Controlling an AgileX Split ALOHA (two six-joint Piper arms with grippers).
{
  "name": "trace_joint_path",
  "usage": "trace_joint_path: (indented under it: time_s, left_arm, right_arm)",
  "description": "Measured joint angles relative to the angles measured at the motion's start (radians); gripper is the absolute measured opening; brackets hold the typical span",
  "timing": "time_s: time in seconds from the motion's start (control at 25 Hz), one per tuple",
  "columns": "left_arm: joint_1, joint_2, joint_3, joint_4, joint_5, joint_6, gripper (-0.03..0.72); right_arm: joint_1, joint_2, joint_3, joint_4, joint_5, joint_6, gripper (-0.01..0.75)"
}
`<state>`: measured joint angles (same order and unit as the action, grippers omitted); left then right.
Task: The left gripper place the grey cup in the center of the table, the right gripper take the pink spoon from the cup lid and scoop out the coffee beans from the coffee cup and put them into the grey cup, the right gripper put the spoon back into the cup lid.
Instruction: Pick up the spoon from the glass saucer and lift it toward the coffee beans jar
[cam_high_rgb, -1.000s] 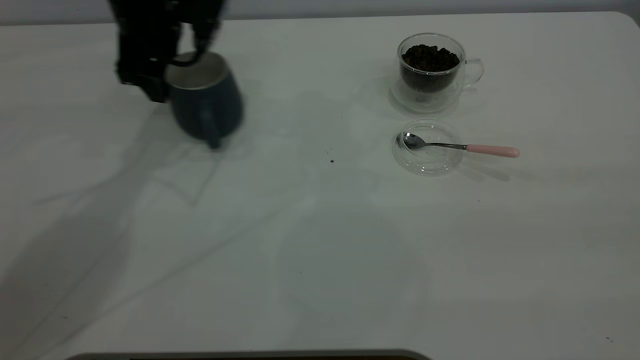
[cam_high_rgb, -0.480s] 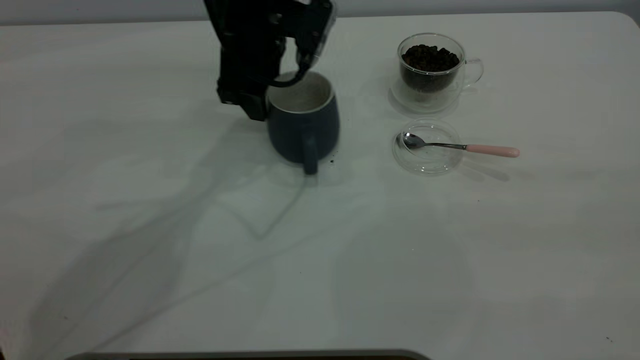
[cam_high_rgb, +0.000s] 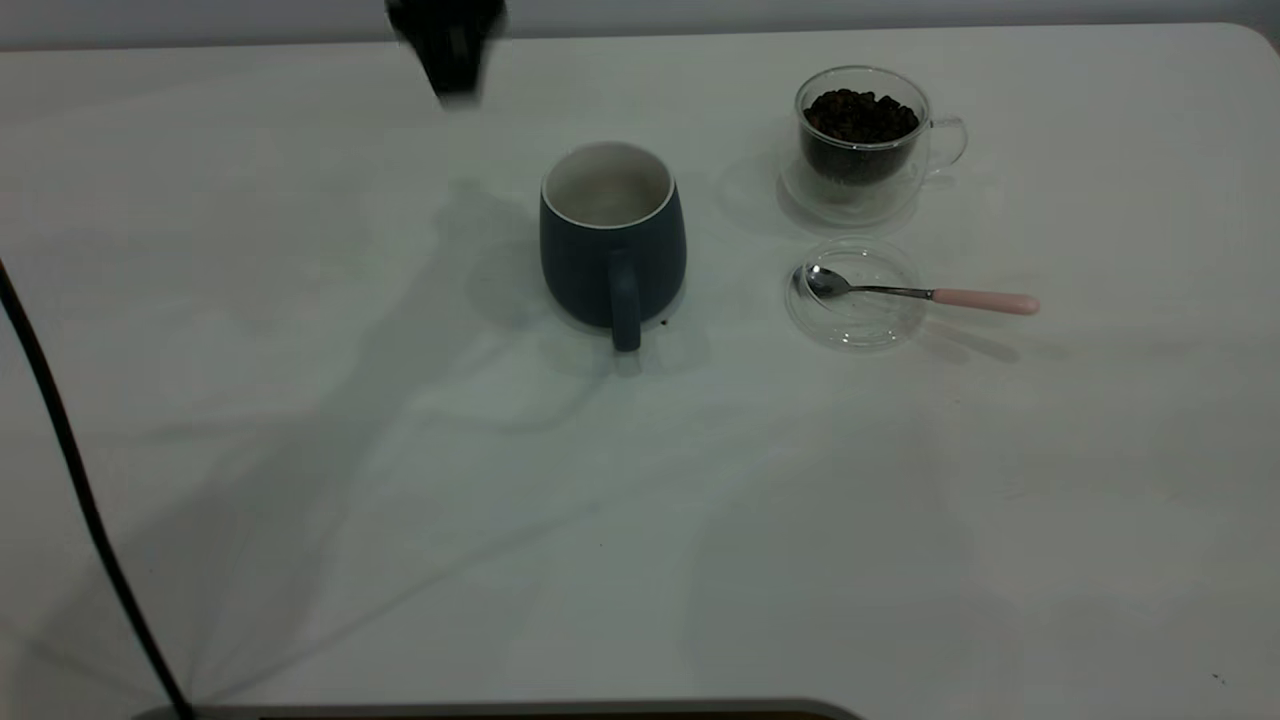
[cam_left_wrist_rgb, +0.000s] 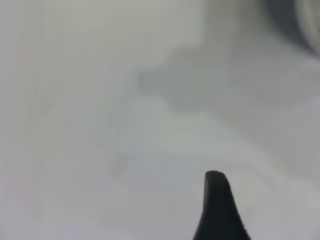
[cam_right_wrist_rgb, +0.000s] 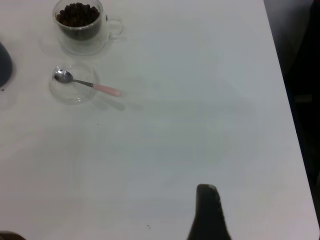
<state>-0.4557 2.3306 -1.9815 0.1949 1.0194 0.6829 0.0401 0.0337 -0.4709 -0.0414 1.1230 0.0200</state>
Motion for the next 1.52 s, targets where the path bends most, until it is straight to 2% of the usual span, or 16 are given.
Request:
trace_joint_path:
  time_s: [0.28, 0.52, 0.92, 1.08, 1.36, 1.52]
  left_arm:
    - [0.008, -0.253, -0.063, 0.115, 0.142, -0.284, 0.565]
    - [0.008, -0.476, -0.067, 0.109, 0.150, -0.454, 0.565]
    - [0.008, -0.819, -0.049, -0.050, 0.150, -0.621, 0.565]
    - [0.008, -0.953, 0.056, -0.054, 0.150, -0.702, 0.565]
    - [0.008, -1.248, 0.391, 0.026, 0.150, -0.770, 0.565]
    - [0.008, -1.428, 0.574, 0.016, 0.150, -0.773, 0.565]
  right_arm:
    - [0.000, 0.000, 0.000, 0.000, 0.000, 0.000, 0.591]
    - [0.000, 0.000, 0.000, 0.000, 0.000, 0.000, 0.591]
    - [0.000, 0.000, 0.000, 0.000, 0.000, 0.000, 0.591]
    - [0.000, 0.000, 0.000, 0.000, 0.000, 0.000, 0.591]
    - [0.000, 0.000, 0.000, 0.000, 0.000, 0.000, 0.591]
    - [0.000, 0.000, 0.000, 0.000, 0.000, 0.000, 0.591]
